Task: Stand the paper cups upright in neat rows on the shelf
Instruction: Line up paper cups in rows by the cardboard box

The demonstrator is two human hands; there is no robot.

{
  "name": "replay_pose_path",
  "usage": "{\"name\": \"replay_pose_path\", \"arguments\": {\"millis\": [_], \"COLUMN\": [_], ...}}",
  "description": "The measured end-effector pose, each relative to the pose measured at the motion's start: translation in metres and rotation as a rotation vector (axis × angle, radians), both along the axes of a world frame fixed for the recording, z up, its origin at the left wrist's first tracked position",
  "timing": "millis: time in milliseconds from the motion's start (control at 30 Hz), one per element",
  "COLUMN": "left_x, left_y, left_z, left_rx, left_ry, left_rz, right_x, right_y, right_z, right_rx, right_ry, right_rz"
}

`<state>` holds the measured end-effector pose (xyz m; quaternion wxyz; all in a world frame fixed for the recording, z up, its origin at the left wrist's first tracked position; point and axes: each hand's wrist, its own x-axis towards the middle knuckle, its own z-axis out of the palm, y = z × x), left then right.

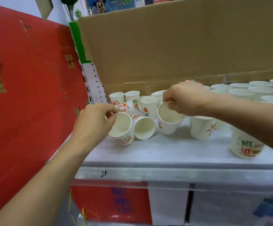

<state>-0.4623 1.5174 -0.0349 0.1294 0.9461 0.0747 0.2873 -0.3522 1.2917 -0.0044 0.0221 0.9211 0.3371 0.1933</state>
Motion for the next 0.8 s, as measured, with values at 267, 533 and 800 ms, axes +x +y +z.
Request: {"name": "replay_pose_path", "arguments": {"millis": [267,533,800], "left_x": [0.017,0.018,0.017], "left_y": [-0.028,-0.029,-0.002], "left_z": [0.005,0.016,0.021], "left_rx": [-0.121,-0.038,-0.077], "left_ry": [0.303,0.355,0.457], "left_rz": [-0.183,-0.189,-0.204], "right_x": [-0.011,-0.020,-0.006], "right_y": [-0.016,-0.022,-0.012], "right_z": [0.001,0.007,0.031], "right_rx": [-0.099,-0.130,-0.039], "right_ry": [0.343,0.390,0.454], "right_rz": [0.004,0.057,0.101]}}
